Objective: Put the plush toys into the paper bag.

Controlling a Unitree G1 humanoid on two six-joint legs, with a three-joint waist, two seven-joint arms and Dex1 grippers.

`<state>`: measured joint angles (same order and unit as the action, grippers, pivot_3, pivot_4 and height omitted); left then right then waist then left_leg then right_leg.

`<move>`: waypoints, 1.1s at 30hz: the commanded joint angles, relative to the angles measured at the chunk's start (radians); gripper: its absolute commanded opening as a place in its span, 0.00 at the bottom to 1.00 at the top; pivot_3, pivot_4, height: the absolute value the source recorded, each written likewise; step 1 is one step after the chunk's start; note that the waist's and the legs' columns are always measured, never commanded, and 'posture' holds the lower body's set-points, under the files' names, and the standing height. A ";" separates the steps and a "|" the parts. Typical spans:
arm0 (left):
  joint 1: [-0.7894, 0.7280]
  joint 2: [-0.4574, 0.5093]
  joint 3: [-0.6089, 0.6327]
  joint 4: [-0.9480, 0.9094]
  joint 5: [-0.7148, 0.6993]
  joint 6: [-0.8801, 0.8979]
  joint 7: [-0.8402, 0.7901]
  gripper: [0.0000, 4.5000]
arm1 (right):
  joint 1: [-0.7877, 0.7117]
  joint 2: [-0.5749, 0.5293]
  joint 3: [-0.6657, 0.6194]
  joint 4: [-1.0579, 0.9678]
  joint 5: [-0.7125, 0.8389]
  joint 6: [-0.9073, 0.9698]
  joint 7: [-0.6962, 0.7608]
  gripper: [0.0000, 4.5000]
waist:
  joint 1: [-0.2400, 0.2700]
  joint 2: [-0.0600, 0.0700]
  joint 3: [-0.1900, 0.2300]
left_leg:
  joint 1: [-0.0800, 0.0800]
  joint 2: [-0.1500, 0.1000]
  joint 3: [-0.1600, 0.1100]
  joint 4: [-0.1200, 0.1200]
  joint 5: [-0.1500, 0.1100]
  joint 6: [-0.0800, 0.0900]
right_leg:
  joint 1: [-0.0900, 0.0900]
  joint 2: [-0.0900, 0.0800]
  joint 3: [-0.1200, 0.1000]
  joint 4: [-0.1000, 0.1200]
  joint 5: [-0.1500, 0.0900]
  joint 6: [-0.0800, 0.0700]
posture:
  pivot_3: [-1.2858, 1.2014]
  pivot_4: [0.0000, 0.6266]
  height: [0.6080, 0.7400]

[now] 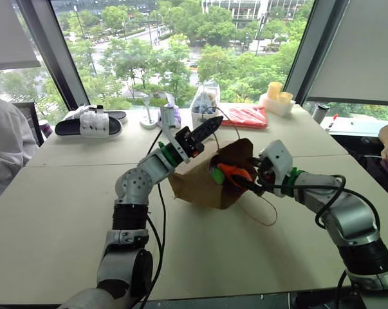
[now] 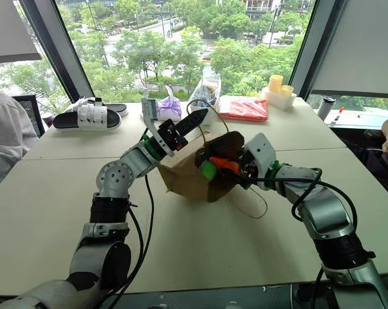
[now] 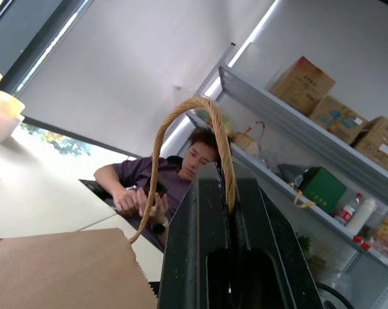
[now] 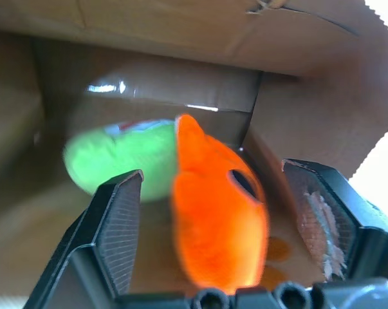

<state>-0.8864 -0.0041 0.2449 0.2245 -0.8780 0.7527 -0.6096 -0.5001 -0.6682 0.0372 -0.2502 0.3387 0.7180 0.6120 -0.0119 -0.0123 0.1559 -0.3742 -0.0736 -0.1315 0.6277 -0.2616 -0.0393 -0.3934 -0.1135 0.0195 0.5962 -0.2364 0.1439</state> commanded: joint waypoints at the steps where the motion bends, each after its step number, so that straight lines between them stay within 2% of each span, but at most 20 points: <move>1: -0.039 -0.004 0.004 -0.005 -0.016 -0.023 -0.006 0.00 | 0.010 0.020 -0.021 -0.049 0.012 0.008 -0.009 0.85 | 0.000 0.000 0.000 | 0.000 0.000 0.000 0.000 0.000 0.000 | 0.000 0.000 0.000 0.000 0.000 0.000 | 0.52 0.24 1.00; 5: -0.041 -0.004 0.002 -0.002 -0.013 -0.028 -0.004 0.00 | 0.033 0.040 -0.072 -0.076 0.052 0.046 -0.018 0.85 | 0.002 0.000 0.000 | 0.000 0.000 0.000 0.000 0.000 0.000 | 0.000 0.000 0.000 0.000 0.000 0.000 | 0.52 0.24 1.00; 14: -0.022 0.003 -0.012 -0.006 -0.002 -0.034 -0.009 0.00 | 0.159 0.126 -0.599 -0.246 0.560 0.337 -0.148 0.85 | 0.021 0.000 0.000 | 0.000 0.000 -0.001 0.000 -0.002 0.004 | 0.001 0.000 0.000 -0.001 0.000 0.000 | 0.52 0.24 1.00; 17: -0.024 -0.001 -0.017 0.000 -0.003 -0.032 -0.016 0.00 | 0.280 0.139 -0.699 -0.241 0.616 0.359 -0.200 0.85 | 0.025 0.000 0.000 | 0.000 0.000 -0.001 0.000 -0.002 0.004 | 0.001 0.000 0.000 0.000 0.000 0.000 | 0.52 0.24 1.00; 21: -0.029 -0.002 -0.019 0.010 -0.004 -0.035 -0.021 0.00 | 0.431 0.149 -0.702 -0.233 0.588 0.320 -0.223 0.85 | 0.025 0.000 0.000 | 0.000 0.000 0.000 0.001 -0.002 0.004 | 0.001 0.000 0.000 -0.001 0.000 0.000 | 0.52 0.24 1.00; 24: -0.033 -0.006 -0.021 0.021 -0.005 -0.036 -0.026 0.00 | 0.520 0.283 -0.727 -0.163 0.600 0.255 -0.292 0.85 | 0.022 -0.001 -0.001 | 0.001 0.000 0.000 0.000 -0.002 0.004 | 0.002 0.000 0.000 0.000 0.000 0.000 | 0.52 0.24 1.00; 27: -0.033 -0.006 -0.023 0.023 -0.005 -0.036 -0.029 0.00 | 0.534 0.377 -0.737 -0.142 0.657 0.234 -0.359 0.85 | 0.019 0.002 -0.001 | 0.001 0.001 0.001 0.000 -0.002 0.004 | 0.001 0.001 0.001 0.001 0.000 0.000 | 0.52 0.24 1.00; 33: -0.032 -0.005 -0.022 0.019 -0.007 -0.036 -0.025 0.00 | 0.532 0.480 -0.650 -0.113 0.673 0.197 -0.433 0.85 | 0.017 0.003 -0.001 | 0.001 0.001 0.001 0.000 -0.002 0.004 | 0.001 0.001 0.002 0.001 0.000 0.000 | 0.52 0.24 1.00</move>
<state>-0.8975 -0.0095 0.2179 0.2679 -0.8732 0.7301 -0.6290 0.0415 -0.1958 -0.6293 -0.3568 0.9961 0.9402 0.1959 0.0048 -0.0094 0.1548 -0.3730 -0.0730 -0.1305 0.6276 -0.2640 -0.0352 -0.3928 -0.1125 0.0216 0.5971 -0.2364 0.1437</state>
